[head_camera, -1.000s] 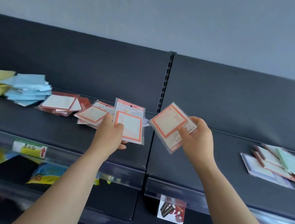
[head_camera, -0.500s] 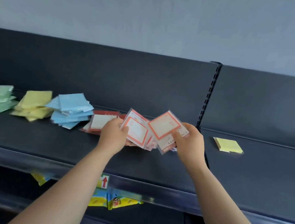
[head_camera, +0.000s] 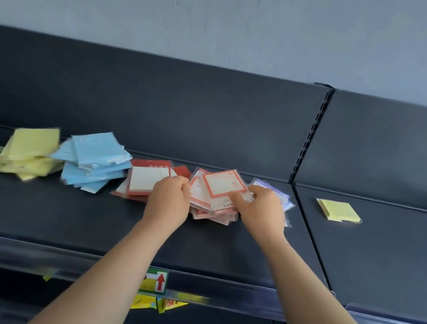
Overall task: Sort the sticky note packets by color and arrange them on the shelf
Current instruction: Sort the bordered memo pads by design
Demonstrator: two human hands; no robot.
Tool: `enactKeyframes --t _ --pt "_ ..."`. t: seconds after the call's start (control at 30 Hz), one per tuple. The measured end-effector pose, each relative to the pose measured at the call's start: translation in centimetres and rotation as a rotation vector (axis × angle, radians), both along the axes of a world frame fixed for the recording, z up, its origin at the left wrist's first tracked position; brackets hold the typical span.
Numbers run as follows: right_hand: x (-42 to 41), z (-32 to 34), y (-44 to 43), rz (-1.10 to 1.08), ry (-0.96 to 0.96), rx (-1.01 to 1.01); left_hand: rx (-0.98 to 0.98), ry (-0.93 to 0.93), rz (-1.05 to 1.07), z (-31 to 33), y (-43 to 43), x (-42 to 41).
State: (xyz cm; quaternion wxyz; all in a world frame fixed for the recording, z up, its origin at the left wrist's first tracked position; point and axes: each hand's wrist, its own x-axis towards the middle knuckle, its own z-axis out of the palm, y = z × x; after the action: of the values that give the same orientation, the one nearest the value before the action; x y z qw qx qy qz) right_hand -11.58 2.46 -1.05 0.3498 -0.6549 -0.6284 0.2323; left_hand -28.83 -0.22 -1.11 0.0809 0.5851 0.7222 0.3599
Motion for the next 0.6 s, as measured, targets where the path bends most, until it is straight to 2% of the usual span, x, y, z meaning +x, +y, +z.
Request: enactKeyframes --t 0.27,0.47,0.6 --pt "-0.7 -0.8 0.2 0.006 -0.374 0.142 0.039 0.084 -0.022 0.7 -0.5 0.1" --pt "2.3 -0.3 -0.6 0.001 -0.455 0.301 0.138 0.305 -0.04 1.5 -0.6 1.4" --pt "6.0 -0.6 -1.1 0.0 -0.468 0.31 0.184 0.339 -0.138 1.9 -0.5 5.3"
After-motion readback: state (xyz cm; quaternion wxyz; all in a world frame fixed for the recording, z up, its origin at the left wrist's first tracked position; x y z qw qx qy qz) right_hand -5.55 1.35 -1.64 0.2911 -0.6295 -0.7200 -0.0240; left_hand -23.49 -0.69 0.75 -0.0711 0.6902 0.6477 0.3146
